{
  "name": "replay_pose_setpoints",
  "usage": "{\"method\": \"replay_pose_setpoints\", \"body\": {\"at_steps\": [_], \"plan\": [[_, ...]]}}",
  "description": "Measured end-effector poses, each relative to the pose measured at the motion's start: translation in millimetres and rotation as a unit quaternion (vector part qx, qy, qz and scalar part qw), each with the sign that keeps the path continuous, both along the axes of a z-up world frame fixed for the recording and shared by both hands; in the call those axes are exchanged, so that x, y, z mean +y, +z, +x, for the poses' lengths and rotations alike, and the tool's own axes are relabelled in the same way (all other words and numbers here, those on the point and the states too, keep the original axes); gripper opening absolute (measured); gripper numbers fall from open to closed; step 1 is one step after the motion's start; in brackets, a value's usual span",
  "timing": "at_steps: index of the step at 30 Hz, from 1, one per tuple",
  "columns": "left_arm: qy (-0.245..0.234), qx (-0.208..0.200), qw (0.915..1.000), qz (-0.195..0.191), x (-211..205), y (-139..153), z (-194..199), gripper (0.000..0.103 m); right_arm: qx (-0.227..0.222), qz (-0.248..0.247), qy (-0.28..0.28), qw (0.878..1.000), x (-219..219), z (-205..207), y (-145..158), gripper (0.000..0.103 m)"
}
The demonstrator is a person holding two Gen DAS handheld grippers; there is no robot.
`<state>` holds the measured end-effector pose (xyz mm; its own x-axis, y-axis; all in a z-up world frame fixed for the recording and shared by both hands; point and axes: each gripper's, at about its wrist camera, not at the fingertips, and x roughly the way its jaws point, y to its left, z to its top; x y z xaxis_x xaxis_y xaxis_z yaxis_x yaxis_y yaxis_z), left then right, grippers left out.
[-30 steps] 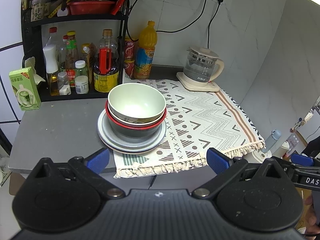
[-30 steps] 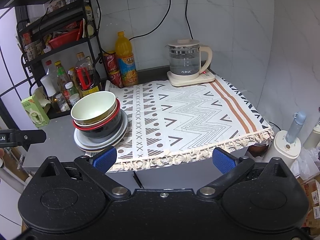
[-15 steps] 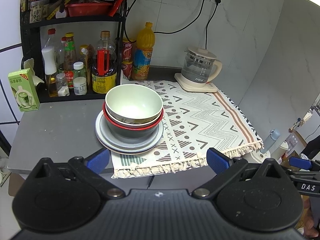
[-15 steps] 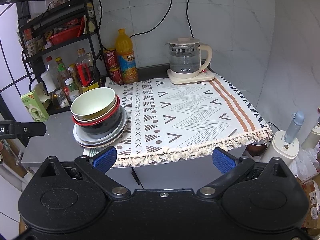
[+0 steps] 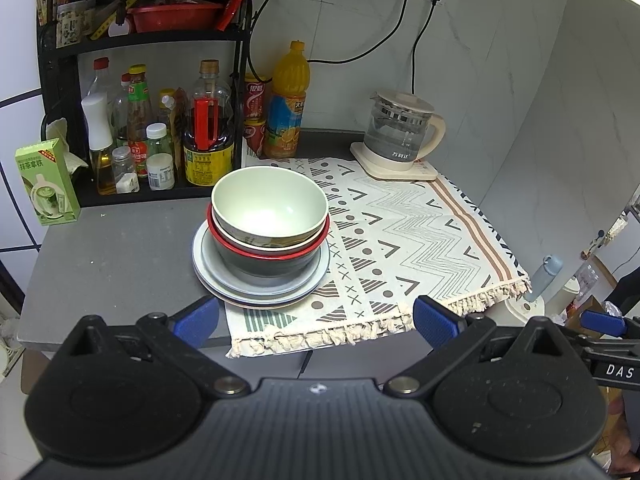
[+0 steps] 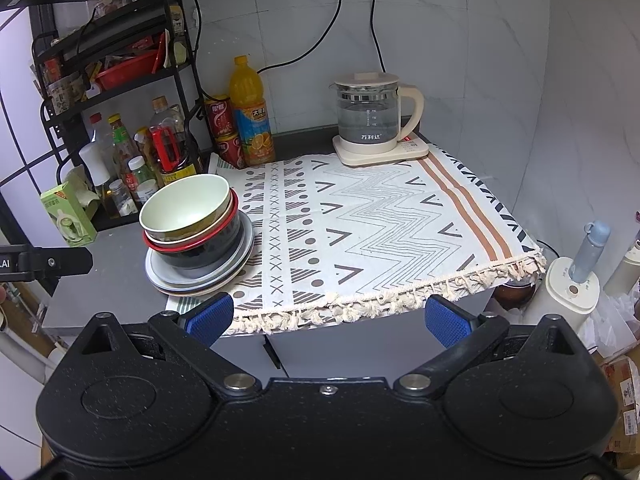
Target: Organize plates and bowls
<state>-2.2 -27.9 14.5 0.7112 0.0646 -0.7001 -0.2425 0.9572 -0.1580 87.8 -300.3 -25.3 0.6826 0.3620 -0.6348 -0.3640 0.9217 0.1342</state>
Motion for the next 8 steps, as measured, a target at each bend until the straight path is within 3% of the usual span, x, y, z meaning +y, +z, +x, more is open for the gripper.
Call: {"method": "replay_pose_setpoints", "body": {"at_steps": [8], "plan": [[-0.004,0.010,0.9999,-0.006,-2.2,-1.8,0.9,0.102,0.006,0.007,0.000,1.000,-1.4,3.7,-2.9,0.103]]}}
